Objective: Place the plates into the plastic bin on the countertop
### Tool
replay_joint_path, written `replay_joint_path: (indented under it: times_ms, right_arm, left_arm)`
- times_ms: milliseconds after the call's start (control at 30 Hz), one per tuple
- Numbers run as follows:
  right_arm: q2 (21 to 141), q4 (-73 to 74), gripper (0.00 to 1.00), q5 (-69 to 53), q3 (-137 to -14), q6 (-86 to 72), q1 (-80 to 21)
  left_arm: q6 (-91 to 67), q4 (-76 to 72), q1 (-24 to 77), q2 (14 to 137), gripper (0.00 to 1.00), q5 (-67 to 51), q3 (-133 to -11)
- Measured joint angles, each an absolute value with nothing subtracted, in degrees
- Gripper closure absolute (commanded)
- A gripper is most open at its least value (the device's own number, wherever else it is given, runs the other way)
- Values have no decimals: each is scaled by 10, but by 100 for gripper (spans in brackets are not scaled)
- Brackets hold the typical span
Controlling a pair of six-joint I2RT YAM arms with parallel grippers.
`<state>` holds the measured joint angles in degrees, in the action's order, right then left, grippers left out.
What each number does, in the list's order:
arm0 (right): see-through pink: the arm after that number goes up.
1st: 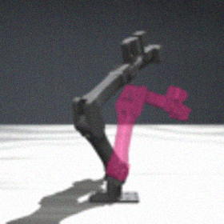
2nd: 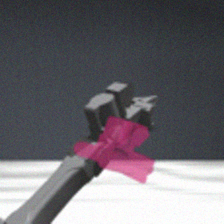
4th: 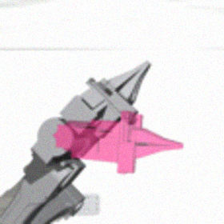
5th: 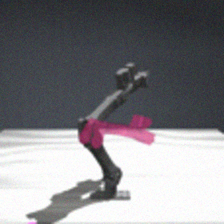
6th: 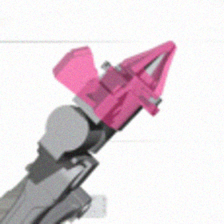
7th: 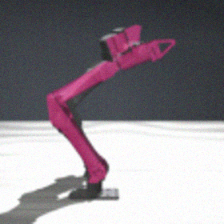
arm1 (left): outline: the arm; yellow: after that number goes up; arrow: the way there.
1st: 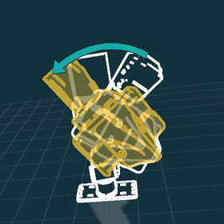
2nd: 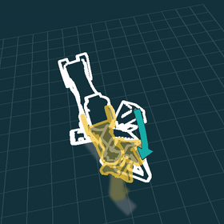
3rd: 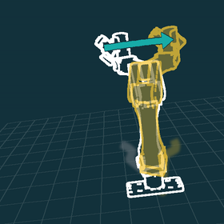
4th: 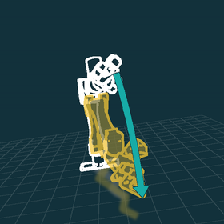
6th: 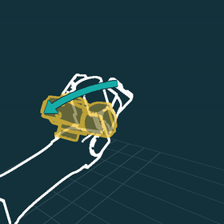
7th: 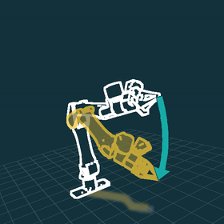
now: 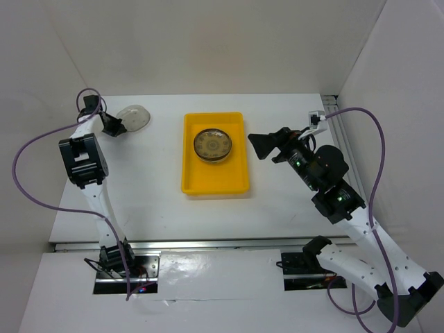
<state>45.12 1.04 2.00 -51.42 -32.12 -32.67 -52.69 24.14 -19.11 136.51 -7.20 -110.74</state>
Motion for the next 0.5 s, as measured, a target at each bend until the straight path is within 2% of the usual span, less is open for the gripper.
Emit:
replay_joint_path:
  times_ms: [200,333,500]
  right_arm:
    - [451,27,0,32,-514,-321,-327]
    - [451,41,0,49,-514,-321,-327]
    - [450,56,0,70,-512,-321,-327]
  left_arm:
    - [-522,226,-190,1354,100,-94,-1090]
    - [-520,203,-169,1244,100,-73,-960]
    - [-484,193,-70,1119,100,-48,-969]
